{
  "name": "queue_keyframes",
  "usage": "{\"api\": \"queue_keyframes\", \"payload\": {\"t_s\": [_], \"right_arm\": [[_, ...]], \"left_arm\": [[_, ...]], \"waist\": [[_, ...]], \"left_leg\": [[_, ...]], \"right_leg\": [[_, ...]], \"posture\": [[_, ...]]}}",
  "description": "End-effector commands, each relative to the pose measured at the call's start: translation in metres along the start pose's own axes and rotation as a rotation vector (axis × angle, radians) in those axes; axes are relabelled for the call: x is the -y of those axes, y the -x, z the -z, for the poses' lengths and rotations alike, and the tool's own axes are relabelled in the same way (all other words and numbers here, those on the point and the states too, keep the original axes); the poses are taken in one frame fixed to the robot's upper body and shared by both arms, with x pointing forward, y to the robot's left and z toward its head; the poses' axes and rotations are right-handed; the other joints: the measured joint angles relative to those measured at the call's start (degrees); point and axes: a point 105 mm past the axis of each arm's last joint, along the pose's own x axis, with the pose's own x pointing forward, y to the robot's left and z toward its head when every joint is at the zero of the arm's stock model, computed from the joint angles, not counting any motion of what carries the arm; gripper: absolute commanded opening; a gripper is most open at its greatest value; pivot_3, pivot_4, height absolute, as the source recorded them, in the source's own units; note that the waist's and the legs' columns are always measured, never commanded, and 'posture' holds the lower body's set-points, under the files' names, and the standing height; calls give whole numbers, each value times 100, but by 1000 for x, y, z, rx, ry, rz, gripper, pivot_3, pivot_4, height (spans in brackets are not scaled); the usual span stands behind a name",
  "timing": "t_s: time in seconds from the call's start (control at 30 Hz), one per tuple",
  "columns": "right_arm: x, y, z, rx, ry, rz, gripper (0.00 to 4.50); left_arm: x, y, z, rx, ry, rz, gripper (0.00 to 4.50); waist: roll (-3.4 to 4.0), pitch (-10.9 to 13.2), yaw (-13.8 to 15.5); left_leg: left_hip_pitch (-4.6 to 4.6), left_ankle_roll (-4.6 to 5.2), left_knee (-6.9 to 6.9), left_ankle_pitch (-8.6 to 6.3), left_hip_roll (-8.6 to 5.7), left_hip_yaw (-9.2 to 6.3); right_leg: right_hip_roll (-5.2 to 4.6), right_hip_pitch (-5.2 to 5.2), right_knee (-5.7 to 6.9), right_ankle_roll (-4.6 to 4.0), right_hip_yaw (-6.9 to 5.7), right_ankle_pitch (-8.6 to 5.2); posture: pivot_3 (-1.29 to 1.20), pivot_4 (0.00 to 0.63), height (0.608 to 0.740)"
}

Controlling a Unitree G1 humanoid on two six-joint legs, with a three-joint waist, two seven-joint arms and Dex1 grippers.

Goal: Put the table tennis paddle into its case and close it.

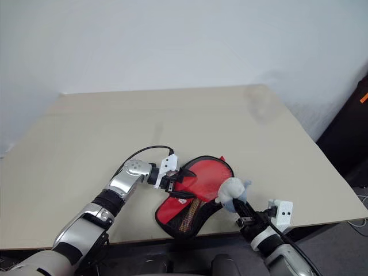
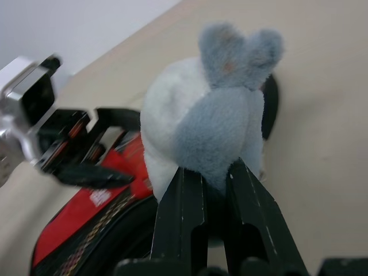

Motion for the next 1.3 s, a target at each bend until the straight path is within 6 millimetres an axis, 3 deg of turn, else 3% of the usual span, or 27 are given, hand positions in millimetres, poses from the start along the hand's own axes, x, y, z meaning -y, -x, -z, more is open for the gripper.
{"api": "queue_keyframes", "payload": {"t_s": [0.03, 0.37, 0.93, 1.3], "right_arm": [[-20, 7, 15, -55, -9, -99, 6], [-29, 28, 47, -113, -93, -204, 6], [-50, 34, 58, -172, -156, -319, 6], [-72, 40, 80, -288, -115, -395, 6]], "left_arm": [[17, 7, 61, -221, 147, 14, 4052], [16, 7, 61, -228, 147, 16, 4052], [14, 14, 64, -249, 150, 10, 4052], [12, 16, 64, -256, 154, 9, 4052]], "waist": [[-16, -13, 8], [-47, -12, -12], [-48, -14, -7], [-54, -26, -9]], "left_leg": [[1, 1, -5, -4, 0, -1], [-9, -7, 14, -25, 7, 8], [-5, -8, 13, -32, 5, 12], [-1, -17, 13, -37, 9, 7]], "right_leg": [[0, 0, 1, -2, -2, -8], [-18, 12, 2, 2, -2, -17], [-43, 14, 3, 4, -33, -18], [-87, 14, 4, 4, -120, -18]], "posture": [[0, 0, 740], [0, 0, 740], [0, 0, 740], [0, 0, 740]]}}
